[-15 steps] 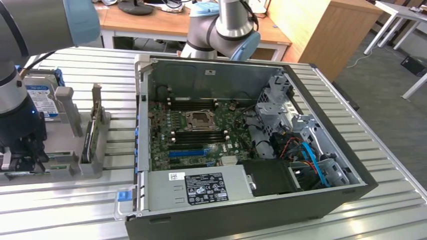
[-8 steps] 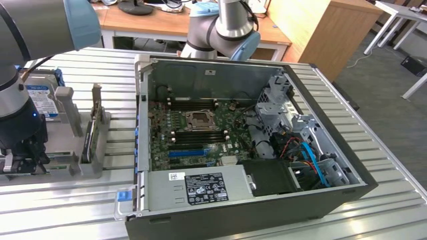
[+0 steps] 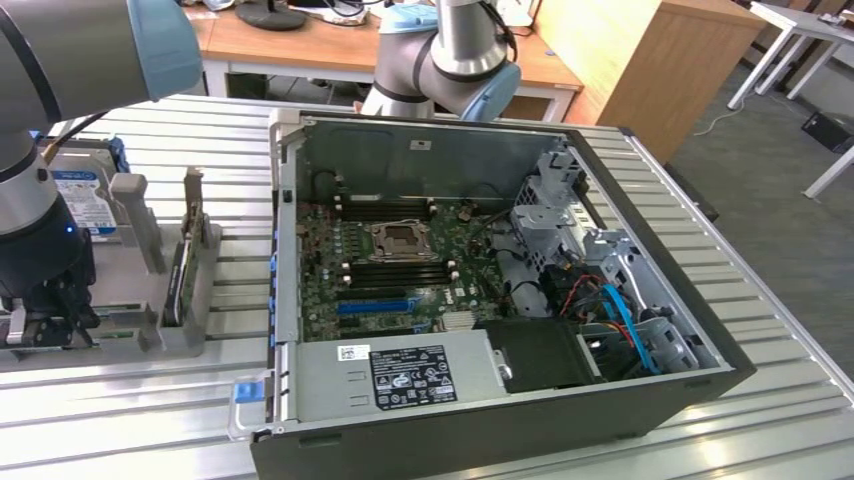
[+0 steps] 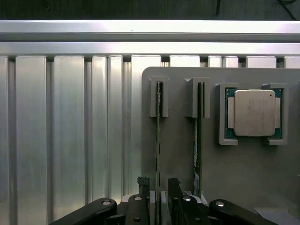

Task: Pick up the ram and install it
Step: 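Pick up the ram and move it above insertion slot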

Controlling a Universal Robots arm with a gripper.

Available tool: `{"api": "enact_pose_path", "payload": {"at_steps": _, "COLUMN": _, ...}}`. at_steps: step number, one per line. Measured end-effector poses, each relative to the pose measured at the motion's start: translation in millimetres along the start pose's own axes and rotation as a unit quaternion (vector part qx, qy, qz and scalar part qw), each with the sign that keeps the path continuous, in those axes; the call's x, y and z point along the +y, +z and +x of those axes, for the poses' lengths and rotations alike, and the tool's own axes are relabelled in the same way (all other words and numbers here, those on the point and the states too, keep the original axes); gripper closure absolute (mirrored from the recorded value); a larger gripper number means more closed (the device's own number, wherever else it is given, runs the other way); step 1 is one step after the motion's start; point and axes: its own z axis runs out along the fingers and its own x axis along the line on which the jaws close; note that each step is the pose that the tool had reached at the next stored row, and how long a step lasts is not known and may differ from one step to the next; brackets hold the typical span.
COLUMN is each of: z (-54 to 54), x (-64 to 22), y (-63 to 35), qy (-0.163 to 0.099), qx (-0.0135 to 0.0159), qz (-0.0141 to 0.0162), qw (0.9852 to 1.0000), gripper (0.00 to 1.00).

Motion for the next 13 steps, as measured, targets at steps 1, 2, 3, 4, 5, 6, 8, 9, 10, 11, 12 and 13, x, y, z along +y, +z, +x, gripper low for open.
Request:
{"api": "enact_pose_path", "payload": {"at_steps": 1, "z": 0.0, "x": 0.0, "y": 0.0, "qy": 0.000, "qx": 0.0000, "qz": 0.0000, "qw": 1.0000, "gripper": 0.70}}
{"api": "enact_pose_path", "payload": {"at_steps": 2, "z": 0.0, "x": 0.0, "y": 0.0, "qy": 0.000, "qx": 0.0000, "qz": 0.0000, "qw": 1.0000, "gripper": 0.70}}
{"api": "enact_pose_path", "payload": {"at_steps": 3, "z": 0.0, "x": 0.0, "y": 0.0, "qy": 0.000, "qx": 0.0000, "qz": 0.0000, "qw": 1.0000, "gripper": 0.70}}
{"api": "enact_pose_path", "payload": {"at_steps": 4, "z": 0.0, "x": 0.0, "y": 0.0, "qy": 0.000, "qx": 0.0000, "qz": 0.0000, "qw": 1.0000, "gripper": 0.72}}
{"api": "enact_pose_path", "payload": {"at_steps": 5, "z": 0.0, "x": 0.0, "y": 0.0, "qy": 0.000, "qx": 0.0000, "qz": 0.0000, "qw": 1.0000, "gripper": 0.72}}
{"api": "enact_pose_path", "payload": {"at_steps": 6, "z": 0.0, "x": 0.0, "y": 0.0, "qy": 0.000, "qx": 0.0000, "qz": 0.0000, "qw": 1.0000, "gripper": 0.79}}
{"api": "enact_pose_path", "payload": {"at_steps": 8, "z": 0.0, "x": 0.0, "y": 0.0, "qy": 0.000, "qx": 0.0000, "qz": 0.0000, "qw": 1.0000, "gripper": 0.79}}
{"api": "enact_pose_path", "payload": {"at_steps": 9, "z": 0.0, "x": 0.0, "y": 0.0, "qy": 0.000, "qx": 0.0000, "qz": 0.0000, "qw": 1.0000, "gripper": 0.79}}
{"api": "enact_pose_path", "payload": {"at_steps": 10, "z": 0.0, "x": 0.0, "y": 0.1, "qy": 0.000, "qx": 0.0000, "qz": 0.0000, "qw": 1.0000, "gripper": 0.79}}
{"api": "enact_pose_path", "payload": {"at_steps": 11, "z": 0.0, "x": 0.0, "y": 0.5, "qy": 0.000, "qx": -0.0001, "qz": 0.0001, "qw": 1.0000, "gripper": 0.79}}
{"api": "enact_pose_path", "payload": {"at_steps": 12, "z": 0.0, "x": 0.0, "y": 0.9, "qy": 0.000, "qx": -0.0001, "qz": 0.0001, "qw": 1.0000, "gripper": 0.79}}
{"api": "enact_pose_path", "payload": {"at_steps": 13, "z": 0.0, "x": 0.0, "y": 1.4, "qy": 0.000, "qx": 0.0000, "qz": 0.0000, "qw": 1.0000, "gripper": 0.79}}
